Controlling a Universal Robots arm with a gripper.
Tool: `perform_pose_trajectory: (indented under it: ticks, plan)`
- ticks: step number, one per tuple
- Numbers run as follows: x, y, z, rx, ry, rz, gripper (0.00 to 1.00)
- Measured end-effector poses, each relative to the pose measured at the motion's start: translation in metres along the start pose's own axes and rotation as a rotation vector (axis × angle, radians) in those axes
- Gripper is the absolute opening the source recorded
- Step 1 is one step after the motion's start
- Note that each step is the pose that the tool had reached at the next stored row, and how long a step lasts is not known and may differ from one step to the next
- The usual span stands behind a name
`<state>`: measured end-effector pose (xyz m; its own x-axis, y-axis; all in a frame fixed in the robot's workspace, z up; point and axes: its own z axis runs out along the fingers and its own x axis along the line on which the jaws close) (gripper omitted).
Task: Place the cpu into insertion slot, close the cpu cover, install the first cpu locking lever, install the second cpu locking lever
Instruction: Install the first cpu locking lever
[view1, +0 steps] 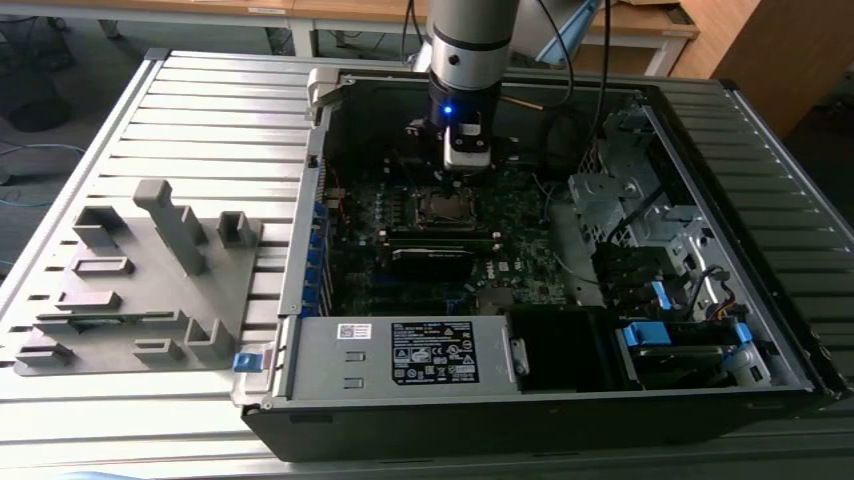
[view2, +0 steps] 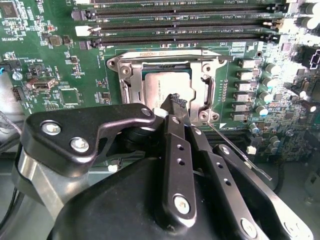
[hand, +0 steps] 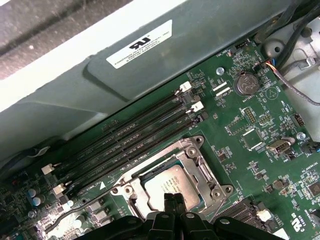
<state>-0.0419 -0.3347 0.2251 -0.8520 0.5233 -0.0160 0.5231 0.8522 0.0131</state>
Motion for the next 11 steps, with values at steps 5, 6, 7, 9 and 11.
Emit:
perform_pose_trajectory:
  ticks: [5, 6, 7, 9, 11]
  plan:
    - [0.0000, 0.0000, 0.0001, -0.0013, 0.0010, -0.085, 0.11]
    - [0.0000, 0.0000, 0.0001, -0.0016, 0.0013, -0.104, 0.11]
    - [0.0000, 0.0000, 0.0001, -0.0020, 0.0015, -0.122, 0.11]
    - [0.0000, 0.0000, 0.0001, -0.0025, 0.0020, -0.158, 0.11]
    - [0.0000, 0.0000, 0.0002, -0.0030, 0.0025, -0.194, 0.11]
